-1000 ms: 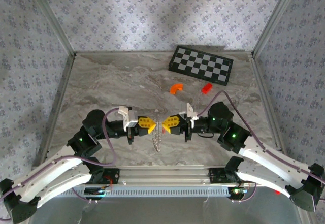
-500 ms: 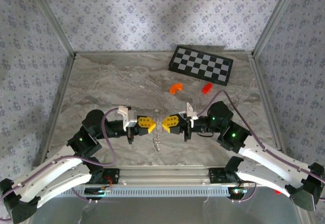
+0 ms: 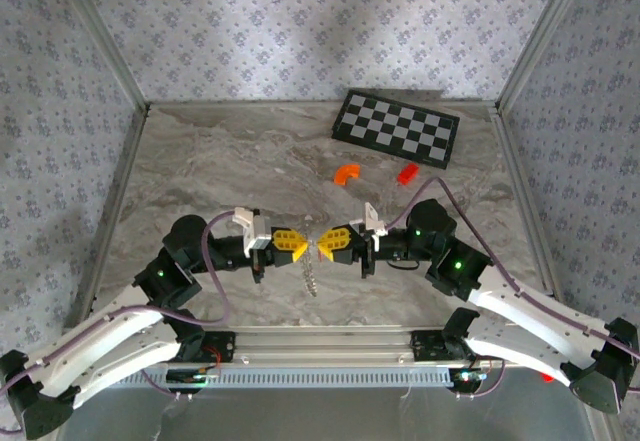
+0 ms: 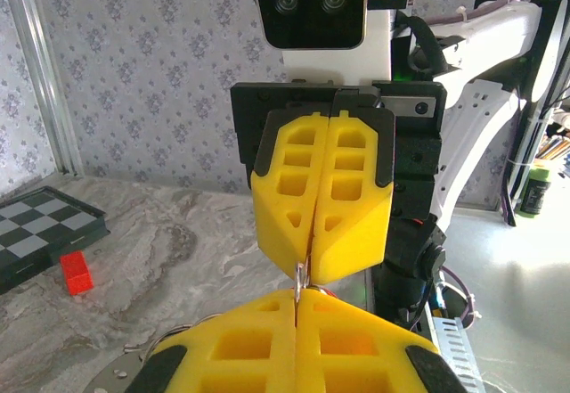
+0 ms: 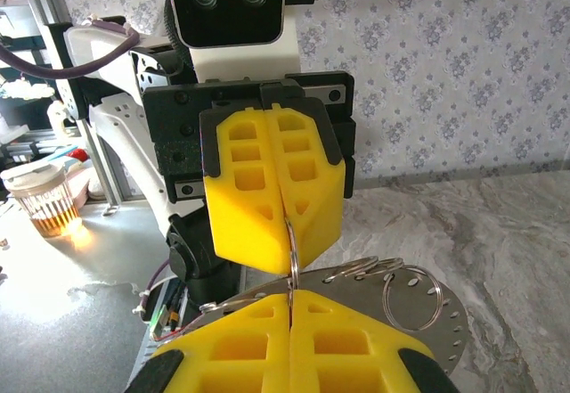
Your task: Put the keys on the keyring
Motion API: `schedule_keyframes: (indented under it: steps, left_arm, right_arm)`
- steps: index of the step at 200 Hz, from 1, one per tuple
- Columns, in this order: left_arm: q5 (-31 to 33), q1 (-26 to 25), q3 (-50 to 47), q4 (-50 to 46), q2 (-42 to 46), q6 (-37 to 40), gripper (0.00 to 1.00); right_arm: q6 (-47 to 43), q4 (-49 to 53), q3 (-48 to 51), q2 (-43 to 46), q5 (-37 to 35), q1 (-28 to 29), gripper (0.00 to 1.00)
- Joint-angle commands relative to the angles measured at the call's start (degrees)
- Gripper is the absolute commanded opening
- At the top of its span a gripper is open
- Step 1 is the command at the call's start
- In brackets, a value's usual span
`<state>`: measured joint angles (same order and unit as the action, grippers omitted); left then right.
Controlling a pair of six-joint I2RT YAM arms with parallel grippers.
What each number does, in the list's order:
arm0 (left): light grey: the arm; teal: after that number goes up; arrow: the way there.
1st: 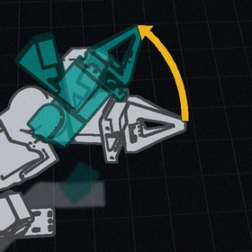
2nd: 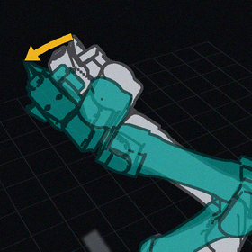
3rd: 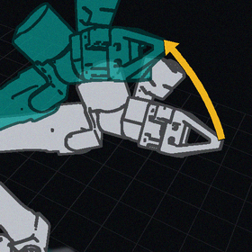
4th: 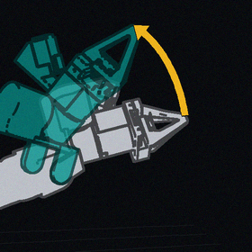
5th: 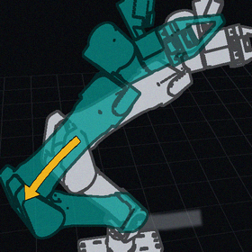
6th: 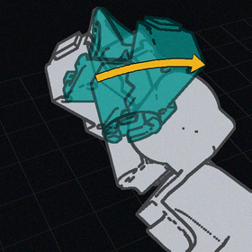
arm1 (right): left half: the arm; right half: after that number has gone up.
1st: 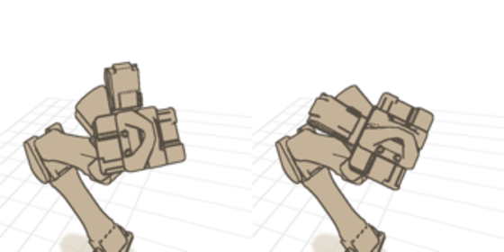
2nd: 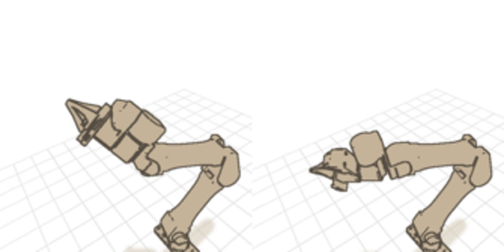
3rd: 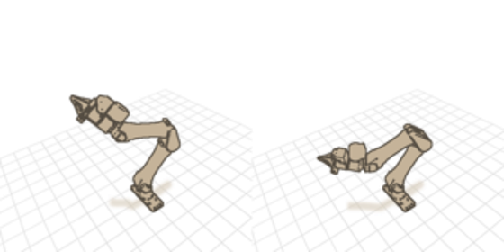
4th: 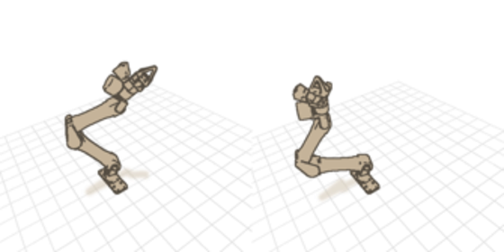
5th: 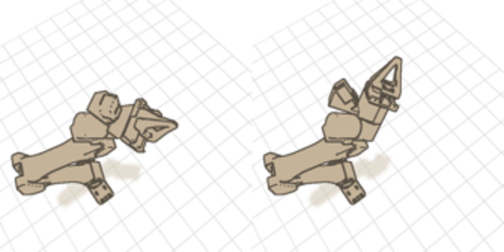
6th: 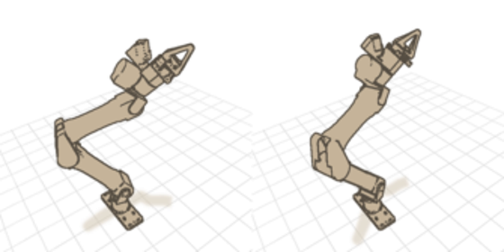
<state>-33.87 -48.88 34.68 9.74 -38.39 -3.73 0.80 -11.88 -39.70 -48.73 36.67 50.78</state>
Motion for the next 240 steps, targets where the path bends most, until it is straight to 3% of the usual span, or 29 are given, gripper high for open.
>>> schedule_keyframes:
  steps: [1, 55, 124, 240]
  left_arm:
    - [-1.4, -0.3, 1.6, 3.9, 0.3, -0.6, 0.0]
    - [-1.2, -0.3, 1.5, 3.7, 0.7, -0.7, 0.0]
    - [-1.3, -0.3, 1.2, 4.3, 0.4, -0.9, 0.0]
    - [0.6, -0.3, 0.1, 7.0, 1.5, -1.1, 0.0]
  right_arm:
    - [-0.8, -1.1, -2.2, -0.1, -0.6, 0.5, 0.0]
    - [-0.8, -1.0, -1.7, 0.6, -2.4, 0.4, 0.0]
    - [3.7, -8.8, 0.9, 0.4, -2.1, -0.4, 0.0]
    - [5.4, -7.9, 0.8, -0.1, 0.6, -0.8, 0.0]
